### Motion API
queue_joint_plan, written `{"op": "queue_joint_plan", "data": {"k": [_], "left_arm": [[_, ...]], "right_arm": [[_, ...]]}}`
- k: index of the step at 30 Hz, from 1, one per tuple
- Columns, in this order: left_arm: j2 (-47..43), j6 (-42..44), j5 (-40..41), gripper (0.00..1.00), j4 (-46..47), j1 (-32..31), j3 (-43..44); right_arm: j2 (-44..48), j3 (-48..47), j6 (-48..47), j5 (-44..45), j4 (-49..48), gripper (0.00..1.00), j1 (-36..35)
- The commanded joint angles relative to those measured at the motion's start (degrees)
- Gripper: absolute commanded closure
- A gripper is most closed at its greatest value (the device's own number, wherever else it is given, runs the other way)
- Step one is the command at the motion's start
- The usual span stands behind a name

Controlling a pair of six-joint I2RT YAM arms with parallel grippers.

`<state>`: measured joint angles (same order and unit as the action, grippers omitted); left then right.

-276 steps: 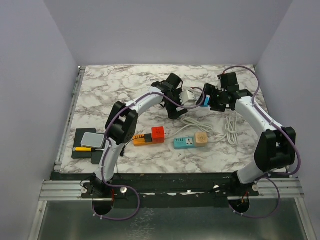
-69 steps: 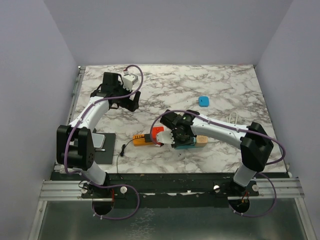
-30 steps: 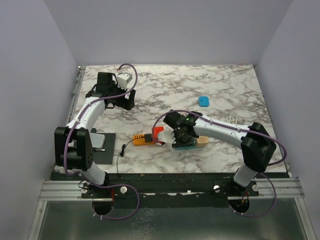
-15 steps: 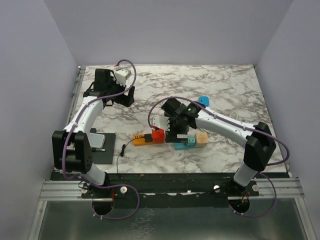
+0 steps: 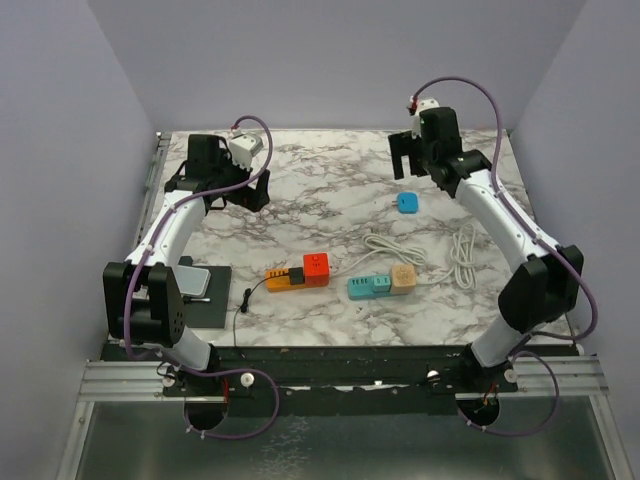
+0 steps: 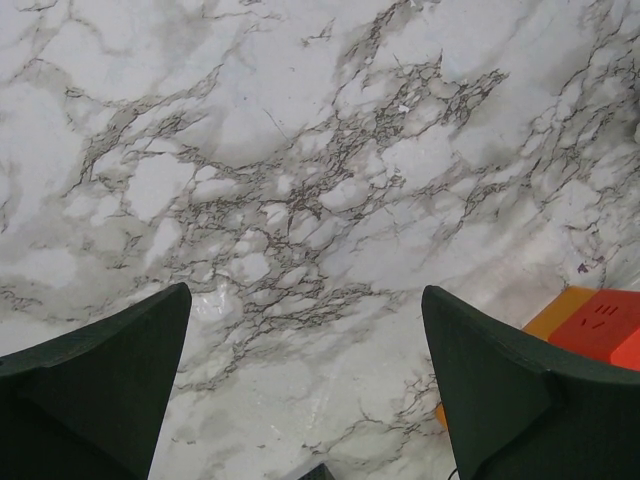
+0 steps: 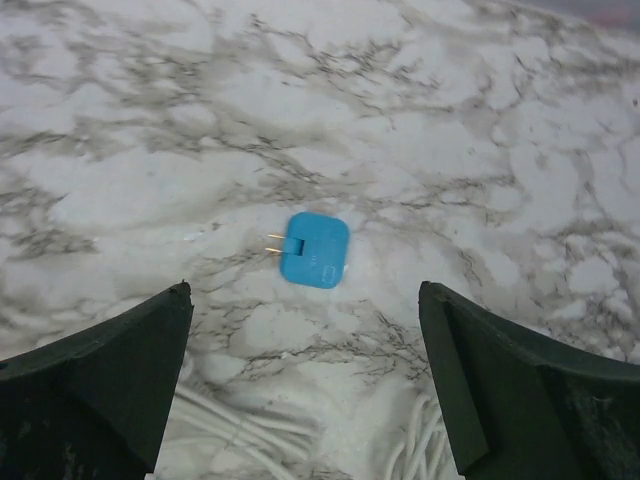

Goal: Insert the plug

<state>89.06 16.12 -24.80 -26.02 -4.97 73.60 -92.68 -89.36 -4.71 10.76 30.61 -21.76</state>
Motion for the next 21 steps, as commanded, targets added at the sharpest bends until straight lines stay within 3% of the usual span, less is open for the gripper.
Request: {"op": "queue_joint_plan", "data": {"k": [1, 12, 21], "left_arm": [[-1.0, 1.1, -2.2, 0.01, -0.8, 0.3, 1.5], [-0.1, 0.9, -2.8, 0.01, -1.0, 0.3, 2.2], [0.2, 0.3, -3.8, 0.01, -1.2, 0.3, 2.4]], "right_arm": [[-8.9, 0.7, 13.2, 8.7, 0.5, 0.0, 3.8], [-19.2, 0.1, 20.3, -0.2, -2.4, 0.05, 10.8], [-26.8, -4.9, 22.9, -5.2, -1.6, 0.11, 10.9]]}}
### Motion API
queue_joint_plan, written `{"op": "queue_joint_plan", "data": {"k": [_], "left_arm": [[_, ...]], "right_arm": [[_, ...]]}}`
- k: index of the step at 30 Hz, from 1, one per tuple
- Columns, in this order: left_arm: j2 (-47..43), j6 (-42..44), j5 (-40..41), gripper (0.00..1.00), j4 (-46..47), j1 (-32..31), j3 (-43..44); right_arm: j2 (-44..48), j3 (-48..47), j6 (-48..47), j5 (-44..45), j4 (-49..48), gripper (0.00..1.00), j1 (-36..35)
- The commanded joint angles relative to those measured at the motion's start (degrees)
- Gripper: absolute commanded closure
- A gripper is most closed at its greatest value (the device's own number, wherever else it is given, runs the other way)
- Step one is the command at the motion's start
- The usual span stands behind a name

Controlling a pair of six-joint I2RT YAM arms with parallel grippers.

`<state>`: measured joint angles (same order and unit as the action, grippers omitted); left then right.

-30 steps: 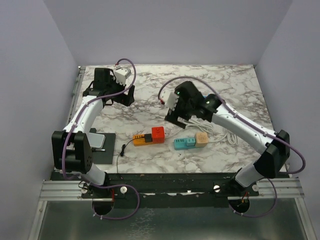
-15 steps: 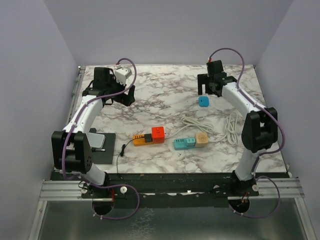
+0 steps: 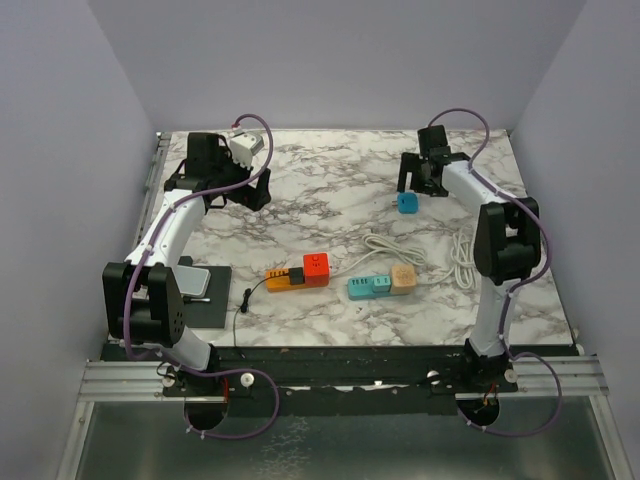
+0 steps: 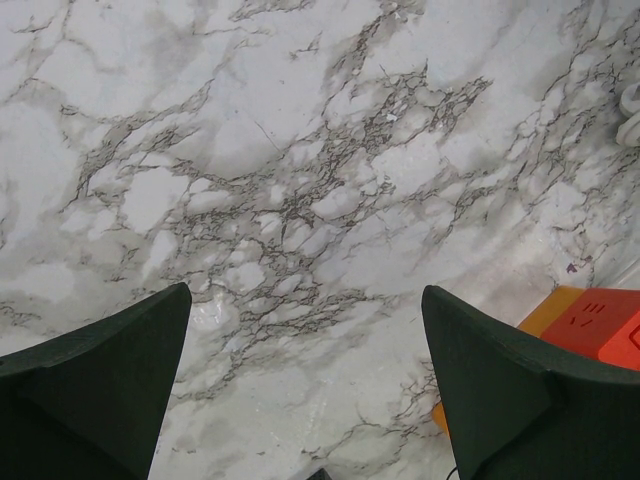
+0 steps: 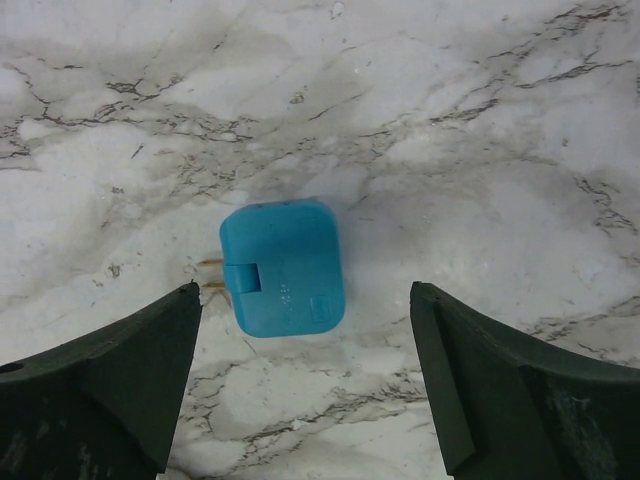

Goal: Insert the plug

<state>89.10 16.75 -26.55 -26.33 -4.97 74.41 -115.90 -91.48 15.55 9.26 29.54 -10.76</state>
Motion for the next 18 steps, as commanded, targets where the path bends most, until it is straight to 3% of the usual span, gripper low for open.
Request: {"op": "queue_joint_plan", "data": {"k": [1, 9, 18], "left_arm": [[0.0, -0.4, -2.1, 0.01, -0.9, 0.3, 1.6], [-1.3, -0.3, -1.3, 0.01, -0.9, 0.3, 0.9], [-2.1, -0.4, -0.3, 0.01, -0.9, 0.4, 0.6]], "right_arm": [[-4.2, -3.2, 3.0, -3.8, -0.4, 0.11, -0.1], [-8.2, -6.7, 4.9, -2.5, 0.8, 0.11, -0.1], [-10.0, -8.7, 5.6, -1.9, 3.0, 0.21, -0.5]]}}
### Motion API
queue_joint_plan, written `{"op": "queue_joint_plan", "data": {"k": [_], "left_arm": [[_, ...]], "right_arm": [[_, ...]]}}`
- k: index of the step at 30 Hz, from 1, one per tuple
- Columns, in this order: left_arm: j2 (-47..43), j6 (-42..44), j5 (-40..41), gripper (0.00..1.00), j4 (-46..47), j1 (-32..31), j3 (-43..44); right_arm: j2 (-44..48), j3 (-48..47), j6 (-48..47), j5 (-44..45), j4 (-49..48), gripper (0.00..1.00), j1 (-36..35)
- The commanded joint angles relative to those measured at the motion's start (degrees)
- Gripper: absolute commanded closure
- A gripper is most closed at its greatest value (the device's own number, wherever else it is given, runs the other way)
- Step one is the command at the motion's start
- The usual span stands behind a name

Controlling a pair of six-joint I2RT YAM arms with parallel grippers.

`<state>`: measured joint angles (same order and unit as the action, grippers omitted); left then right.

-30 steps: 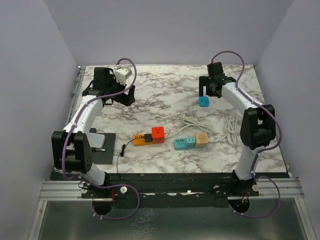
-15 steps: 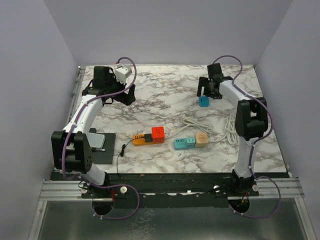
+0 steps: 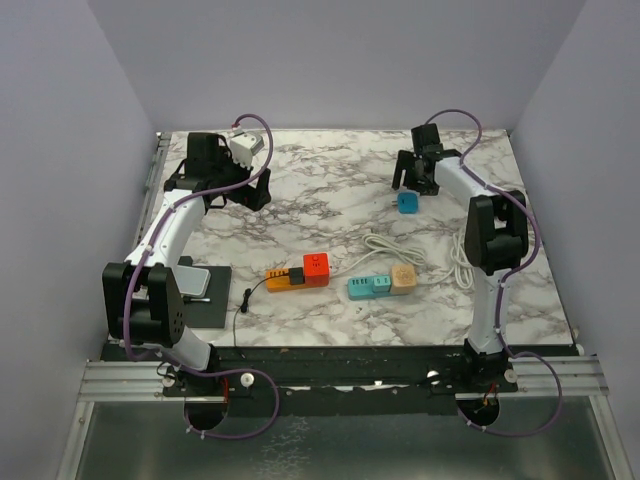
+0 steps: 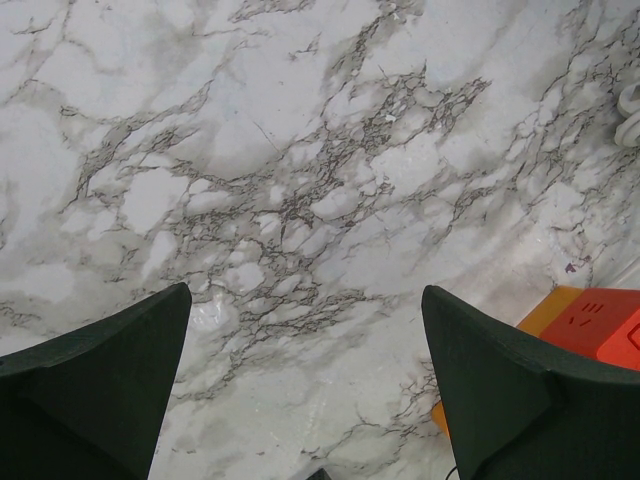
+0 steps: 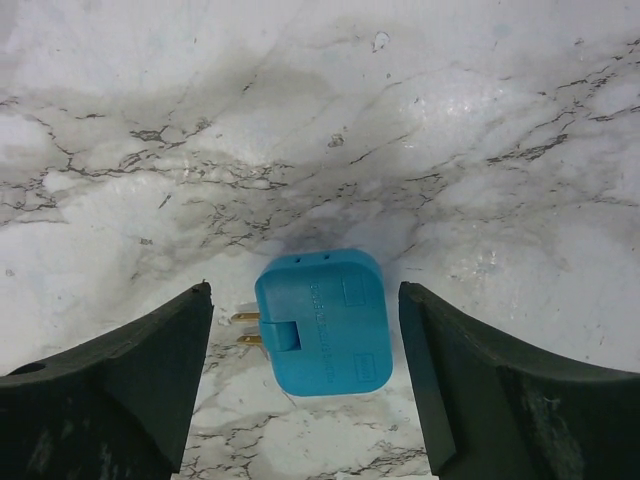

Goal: Insert the plug

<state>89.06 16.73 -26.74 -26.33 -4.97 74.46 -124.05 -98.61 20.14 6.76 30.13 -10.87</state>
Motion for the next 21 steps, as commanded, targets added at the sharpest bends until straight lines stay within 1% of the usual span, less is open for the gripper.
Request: {"op": "queue_joint_plan", "data": {"k": [1, 7, 12, 18, 21], "left_arm": [[-2.1, -0.6, 0.3, 0.01, -0.9, 0.4, 0.7], [-2.4, -0.4, 1.0, 0.01, -0.7, 0.3, 1.7], [-3.4, 0.7, 1.4, 0.01, -0.7, 0.4, 2.2], [-4.4, 2.8, 1.8, 0.01, -0.7, 0.4, 1.8], [-5.0, 4.7, 0.8, 0.01, -0.8, 0.3, 1.8]], "right_arm": [[-1.9, -1.5, 0.8, 0.7, 2.6, 0.21, -0.5], [-2.2, -0.1, 0.8, 2.8, 3.2, 0.22, -0.9], [-2.8, 0.6, 1.6, 2.9, 3.0, 0.22, -0.9], [-3.7, 0.9, 2.5, 1.8, 3.4, 0.28, -0.9], [-3.5, 1.5, 2.7, 1.8, 3.0, 0.31, -1.1]]}}
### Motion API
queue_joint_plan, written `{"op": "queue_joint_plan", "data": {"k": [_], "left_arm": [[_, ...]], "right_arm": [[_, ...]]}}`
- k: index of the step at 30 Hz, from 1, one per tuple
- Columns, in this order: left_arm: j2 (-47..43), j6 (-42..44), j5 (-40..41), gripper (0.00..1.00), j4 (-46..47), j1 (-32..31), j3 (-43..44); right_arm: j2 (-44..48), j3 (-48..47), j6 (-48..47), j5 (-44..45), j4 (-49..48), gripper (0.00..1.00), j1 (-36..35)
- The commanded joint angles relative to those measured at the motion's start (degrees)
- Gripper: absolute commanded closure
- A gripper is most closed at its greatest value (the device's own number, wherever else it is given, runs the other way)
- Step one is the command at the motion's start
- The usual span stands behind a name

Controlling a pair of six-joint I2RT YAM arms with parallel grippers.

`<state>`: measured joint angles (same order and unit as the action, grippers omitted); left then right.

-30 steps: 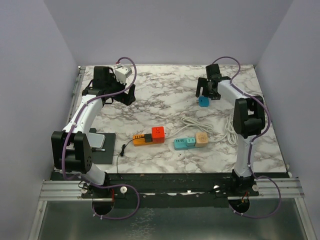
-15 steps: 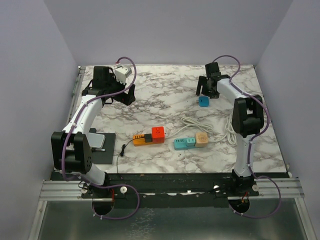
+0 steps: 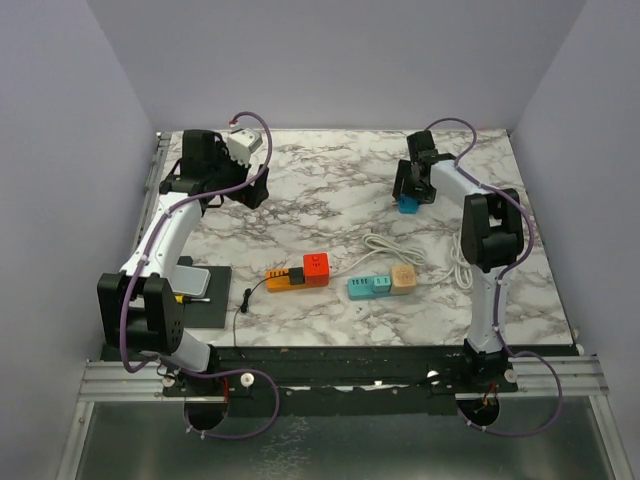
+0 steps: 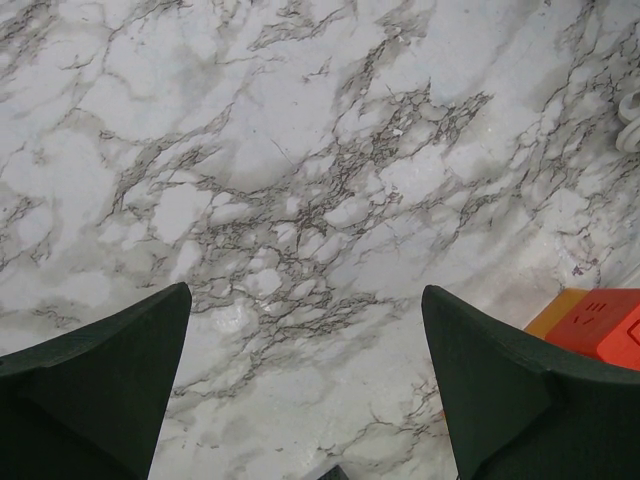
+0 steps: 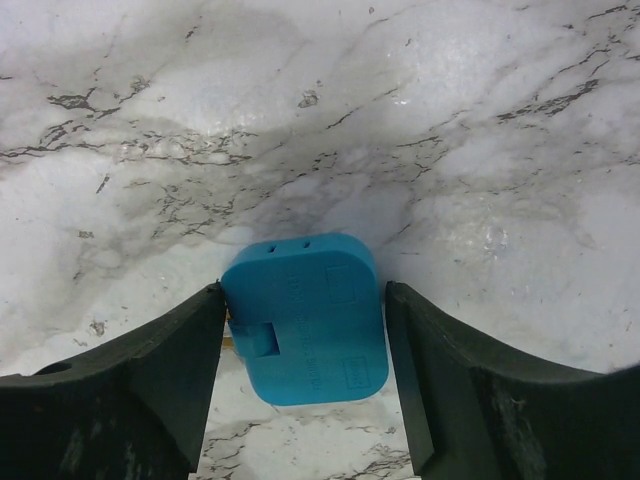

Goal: Insert the plug

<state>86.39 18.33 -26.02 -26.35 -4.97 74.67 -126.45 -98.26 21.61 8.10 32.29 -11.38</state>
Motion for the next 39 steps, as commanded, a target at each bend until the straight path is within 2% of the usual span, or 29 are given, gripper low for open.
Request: {"op": "queue_joint_plan", "data": {"k": [1, 6, 10, 14, 19, 27, 34, 39], "left_arm": [[-2.6, 3.6, -0.4, 0.01, -0.7, 0.4, 1.7], [-3.2, 5.2, -0.9, 0.01, 0.1, 0.4, 2.3], [-3.9, 7.5, -6.3, 0.01, 0.1, 0.3, 2.8], [-4.1, 9.0, -15.5, 0.01, 0.2, 0.2, 3.5], [-5.0, 15.2, -18.5, 0.01, 0.2, -1.1, 2.8], [-9.0, 24.6, -19.4, 0.01, 0.2, -6.7, -0.8], [-16.4, 36.7, -17.2, 0.01, 0.3, -14.6, -8.2], [-21.3, 36.6, -14.7, 0.01, 7.9, -17.2, -13.1]], "right_arm": [[-1.0, 1.4, 1.3, 0.6, 0.8, 0.33, -0.6], [0.1, 1.6, 1.1, 0.1, 0.5, 0.47, -0.5], [3.1, 2.2, 1.5, -2.6, -0.6, 0.6, -0.8], [8.1, 3.8, 2.2, -6.3, -2.0, 0.6, -3.1], [16.2, 7.1, 3.4, -7.7, -3.3, 0.6, -8.5], [27.0, 9.9, 8.8, -12.3, -6.2, 0.6, -18.2], [31.1, 8.8, 12.5, -13.4, -8.9, 0.6, -24.4], [32.3, 7.5, 13.5, -13.3, -9.3, 0.6, -27.6]]}}
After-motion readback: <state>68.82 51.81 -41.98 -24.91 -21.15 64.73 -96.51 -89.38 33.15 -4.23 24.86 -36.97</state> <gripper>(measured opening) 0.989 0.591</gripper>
